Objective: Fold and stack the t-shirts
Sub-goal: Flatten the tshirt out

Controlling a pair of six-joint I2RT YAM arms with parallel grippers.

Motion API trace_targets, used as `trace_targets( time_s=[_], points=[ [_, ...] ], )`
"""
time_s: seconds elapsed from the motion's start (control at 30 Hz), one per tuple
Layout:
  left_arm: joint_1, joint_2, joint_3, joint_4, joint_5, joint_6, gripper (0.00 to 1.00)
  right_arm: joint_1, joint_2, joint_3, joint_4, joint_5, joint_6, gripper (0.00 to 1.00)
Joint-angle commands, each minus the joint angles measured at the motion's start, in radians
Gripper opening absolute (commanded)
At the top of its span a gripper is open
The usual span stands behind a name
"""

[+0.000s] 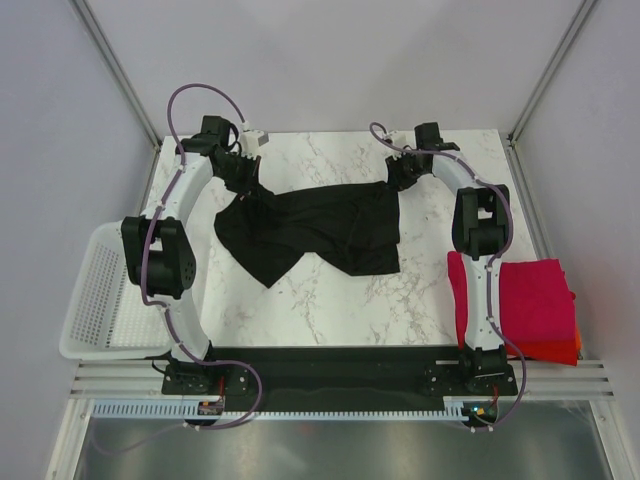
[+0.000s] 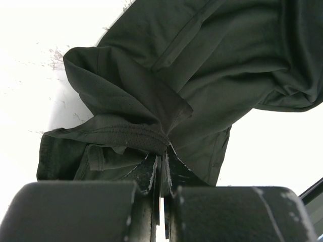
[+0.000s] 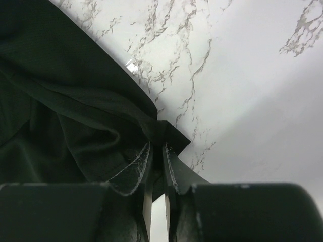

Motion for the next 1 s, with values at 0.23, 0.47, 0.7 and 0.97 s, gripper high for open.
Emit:
trace_targets(
  time_s=[0.23, 0.47, 0.7, 0.97],
  points=[
    [0.017, -0.029, 0.056, 0.003, -0.025, 0.046, 0.02, 0.012, -0.226, -0.045, 0.034, 0.157, -0.097, 0.16],
    [0.044, -0.111, 0.134, 0.006, -0.021, 0.068, 0.02, 0.012, -0.408, -0.015, -0.02, 0.217, -0.162, 0.27],
    [0.055, -0.19, 0.097, 0.021, 0.06, 0.04, 0.02, 0.01, -0.488, -0.123, -0.091, 0.211, -0.169, 0.0],
    [0.055, -0.192, 0.053, 0.024, 0.128, -0.015, 0.03, 0.004, -0.39, -0.164, -0.08, 0.19, -0.067, 0.37]
  ],
)
